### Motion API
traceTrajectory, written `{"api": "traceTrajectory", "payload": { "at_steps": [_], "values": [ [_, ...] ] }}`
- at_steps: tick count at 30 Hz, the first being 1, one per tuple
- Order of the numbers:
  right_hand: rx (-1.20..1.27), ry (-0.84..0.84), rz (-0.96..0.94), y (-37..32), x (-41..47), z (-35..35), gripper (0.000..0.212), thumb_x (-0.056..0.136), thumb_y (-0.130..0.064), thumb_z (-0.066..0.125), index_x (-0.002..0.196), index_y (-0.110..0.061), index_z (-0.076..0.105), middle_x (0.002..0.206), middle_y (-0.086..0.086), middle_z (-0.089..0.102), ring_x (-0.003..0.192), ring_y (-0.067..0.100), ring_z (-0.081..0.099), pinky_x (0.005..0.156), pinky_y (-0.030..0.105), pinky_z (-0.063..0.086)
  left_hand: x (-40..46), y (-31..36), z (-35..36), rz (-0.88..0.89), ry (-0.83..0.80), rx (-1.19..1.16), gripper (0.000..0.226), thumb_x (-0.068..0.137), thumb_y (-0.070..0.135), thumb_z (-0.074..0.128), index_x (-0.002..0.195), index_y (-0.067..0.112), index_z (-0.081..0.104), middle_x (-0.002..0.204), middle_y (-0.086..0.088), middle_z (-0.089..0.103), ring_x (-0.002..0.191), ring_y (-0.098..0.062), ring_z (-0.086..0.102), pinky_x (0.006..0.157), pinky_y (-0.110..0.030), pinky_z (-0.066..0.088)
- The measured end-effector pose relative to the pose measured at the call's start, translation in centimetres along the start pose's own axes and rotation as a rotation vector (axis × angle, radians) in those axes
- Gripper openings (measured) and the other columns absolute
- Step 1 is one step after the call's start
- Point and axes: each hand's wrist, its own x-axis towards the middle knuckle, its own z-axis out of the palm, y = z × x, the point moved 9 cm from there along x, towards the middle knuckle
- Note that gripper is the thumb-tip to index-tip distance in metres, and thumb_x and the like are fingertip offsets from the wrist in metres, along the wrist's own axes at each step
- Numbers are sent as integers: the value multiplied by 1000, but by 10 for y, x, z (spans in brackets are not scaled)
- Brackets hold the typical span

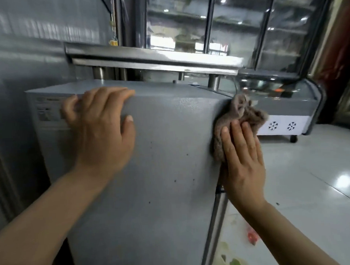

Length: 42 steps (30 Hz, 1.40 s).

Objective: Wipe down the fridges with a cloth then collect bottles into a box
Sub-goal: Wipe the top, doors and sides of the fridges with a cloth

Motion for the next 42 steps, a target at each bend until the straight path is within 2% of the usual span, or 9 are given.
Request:
{"api": "traceTrajectory", "payload": {
  "at_steps": [7,10,15,23,27,30,34,38,42],
  "values": [
    [43,-178,-13,-15,-61,22,58,90,-37,48,136,-5,37,149,20,28,141,33,22,115,46,18,-33,-3,1,109,-34,72,63,74,6,49,137,12,45,147,-4,40,137,-21,30,108,-57,11],
    [230,25,64,-11,-3,7,41,87,-11,55,124,-5,39,148,18,24,141,30,20,113,51,21,-55,-15,4,134,-54,176,71,71,4,51,140,14,38,152,-4,32,139,-19,25,106,-60,12],
    [294,185,113,-18,50,6,54,89,-6,47,142,-1,36,153,13,27,144,30,18,117,48,16,-59,-39,10,102,-32,217,73,73,6,49,143,15,33,153,1,25,141,-16,21,106,-60,14],
    [164,-220,-387,-75,-74,56,63,83,-13,40,146,-14,32,154,2,28,146,22,17,119,40,10,-62,-34,11,88,-33,225,71,72,5,49,141,14,36,154,1,21,141,-18,20,105,-62,18],
    [89,-210,-624,-80,-43,45,55,90,-20,44,145,-20,36,152,-1,32,143,20,24,117,41,19,-65,-40,-7,159,-71,263,70,70,10,53,139,11,40,151,-6,32,136,-23,28,104,-62,18],
    [108,-13,-454,-84,42,27,51,95,-32,44,145,-18,38,152,3,32,143,24,24,115,48,23,-70,-66,-23,73,-88,316,76,67,17,56,141,8,39,151,-10,32,131,-30,32,102,-60,21],
    [237,112,-270,-117,70,26,51,93,-24,50,142,-9,41,151,9,34,143,31,23,117,49,16,-75,-80,-20,12,-134,298,79,71,9,62,144,6,32,155,-7,21,136,-31,24,103,-61,24],
    [221,-150,-588,-167,-33,57,51,89,-16,49,139,-10,45,150,2,30,142,26,25,119,45,11,-79,-80,-15,9,-173,231,92,68,2,71,147,7,24,156,-4,12,141,-30,18,106,-59,24],
    [73,-325,-808,-174,-75,66,53,87,-23,38,140,-17,45,150,-5,30,140,20,28,118,38,8,-81,-84,-23,50,-183,157,84,71,0,63,146,8,27,155,-4,18,140,-27,21,109,-55,24]
  ]
}}
